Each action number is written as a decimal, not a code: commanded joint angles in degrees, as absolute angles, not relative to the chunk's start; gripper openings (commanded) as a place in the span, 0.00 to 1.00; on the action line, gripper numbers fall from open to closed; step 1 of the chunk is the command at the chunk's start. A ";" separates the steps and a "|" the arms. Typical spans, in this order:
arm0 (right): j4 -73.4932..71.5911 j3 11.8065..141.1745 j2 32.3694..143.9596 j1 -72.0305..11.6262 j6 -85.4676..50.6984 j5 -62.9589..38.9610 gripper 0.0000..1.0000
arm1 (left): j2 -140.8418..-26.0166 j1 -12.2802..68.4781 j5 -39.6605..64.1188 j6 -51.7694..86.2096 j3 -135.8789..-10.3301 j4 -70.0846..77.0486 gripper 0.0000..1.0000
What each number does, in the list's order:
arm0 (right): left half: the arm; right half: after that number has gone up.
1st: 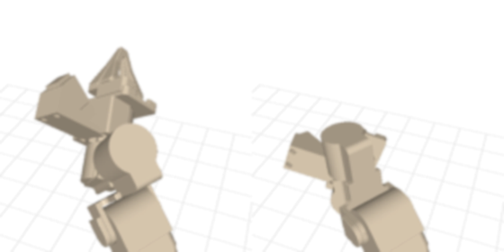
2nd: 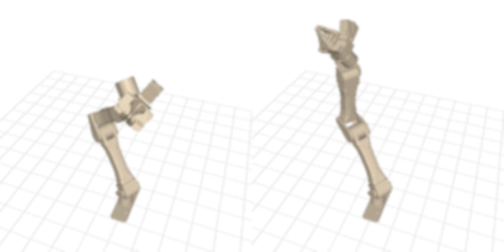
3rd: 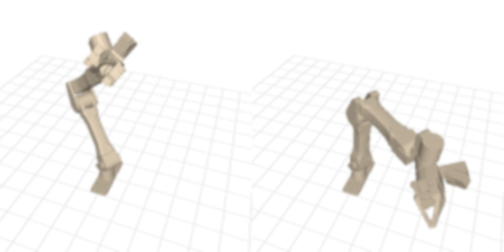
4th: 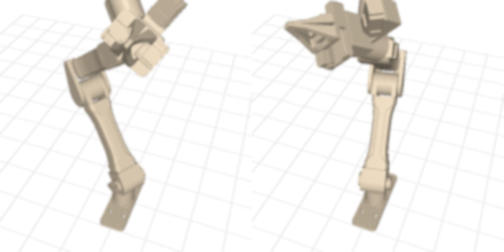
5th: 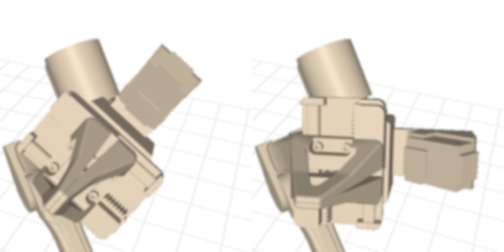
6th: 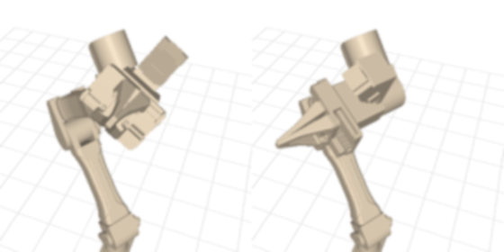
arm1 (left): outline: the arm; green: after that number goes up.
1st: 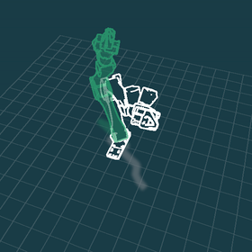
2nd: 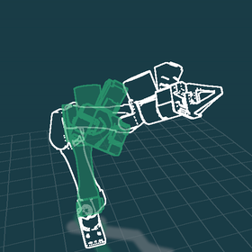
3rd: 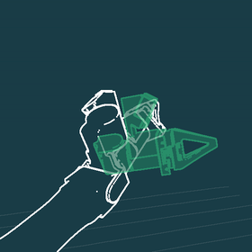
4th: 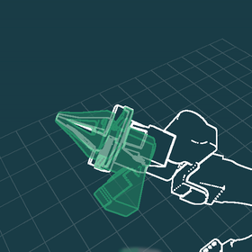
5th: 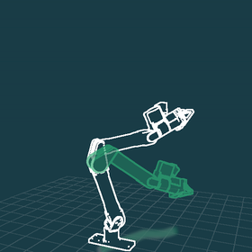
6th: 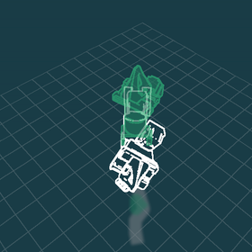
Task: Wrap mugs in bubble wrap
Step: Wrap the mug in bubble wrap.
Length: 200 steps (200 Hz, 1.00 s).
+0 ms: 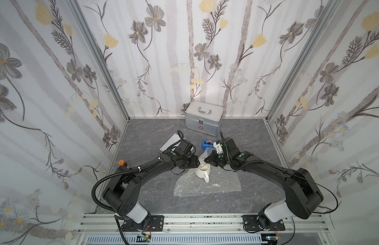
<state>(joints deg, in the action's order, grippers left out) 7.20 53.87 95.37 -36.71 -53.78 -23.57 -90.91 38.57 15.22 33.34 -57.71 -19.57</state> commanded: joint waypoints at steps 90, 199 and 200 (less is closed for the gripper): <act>10.56 56.38 95.66 -37.13 -49.92 -21.89 0.25 | -95.70 39.96 13.57 32.77 -59.41 -20.89 0.56; 12.49 60.19 105.54 -38.95 -47.16 -20.78 0.03 | -91.04 40.00 12.86 35.04 -58.75 -20.26 0.61; 12.49 60.20 105.59 -38.94 -47.13 -20.76 0.03 | -90.91 40.00 12.80 35.10 -58.73 -20.42 0.62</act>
